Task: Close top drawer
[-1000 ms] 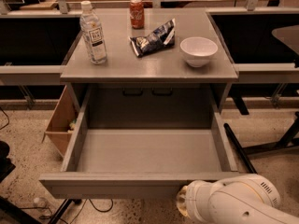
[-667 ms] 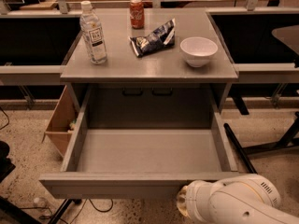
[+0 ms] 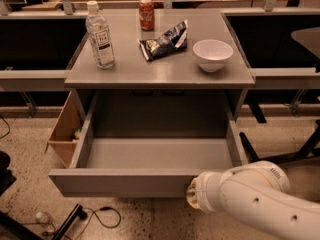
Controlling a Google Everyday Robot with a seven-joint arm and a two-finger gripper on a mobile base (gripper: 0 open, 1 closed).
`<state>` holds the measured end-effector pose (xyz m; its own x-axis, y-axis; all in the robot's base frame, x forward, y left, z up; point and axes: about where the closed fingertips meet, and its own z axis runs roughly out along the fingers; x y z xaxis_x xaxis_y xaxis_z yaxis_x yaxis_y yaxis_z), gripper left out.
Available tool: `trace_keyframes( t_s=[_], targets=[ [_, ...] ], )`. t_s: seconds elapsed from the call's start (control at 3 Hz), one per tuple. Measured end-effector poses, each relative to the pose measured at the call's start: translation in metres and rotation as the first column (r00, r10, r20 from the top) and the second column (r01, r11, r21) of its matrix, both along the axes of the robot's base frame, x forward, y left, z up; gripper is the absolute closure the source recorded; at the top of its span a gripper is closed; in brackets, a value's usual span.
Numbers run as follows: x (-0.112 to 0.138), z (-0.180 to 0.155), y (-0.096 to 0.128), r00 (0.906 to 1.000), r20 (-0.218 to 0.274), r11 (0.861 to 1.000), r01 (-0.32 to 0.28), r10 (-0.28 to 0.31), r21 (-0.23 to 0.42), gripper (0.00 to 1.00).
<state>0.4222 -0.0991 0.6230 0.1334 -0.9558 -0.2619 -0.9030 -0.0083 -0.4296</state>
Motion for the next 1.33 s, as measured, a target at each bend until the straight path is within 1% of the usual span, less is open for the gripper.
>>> trace_keyframes(
  t_s=[0.33,0.67,1.0,1.33],
  targets=[
    [-0.002,0.000,0.000,1.0000,0.000,1.000,0.000,0.000,0.000,1.00],
    [0.045,0.006,-0.004,0.9993,0.030,1.000,-0.021,0.021,-0.018,1.00],
    [0.064,0.006,-0.007,0.9988,0.037,0.999,-0.031,0.032,-0.034,1.00],
    [0.125,0.014,-0.013,0.9962,0.074,0.997,-0.043,0.047,-0.064,1.00]
  ],
)
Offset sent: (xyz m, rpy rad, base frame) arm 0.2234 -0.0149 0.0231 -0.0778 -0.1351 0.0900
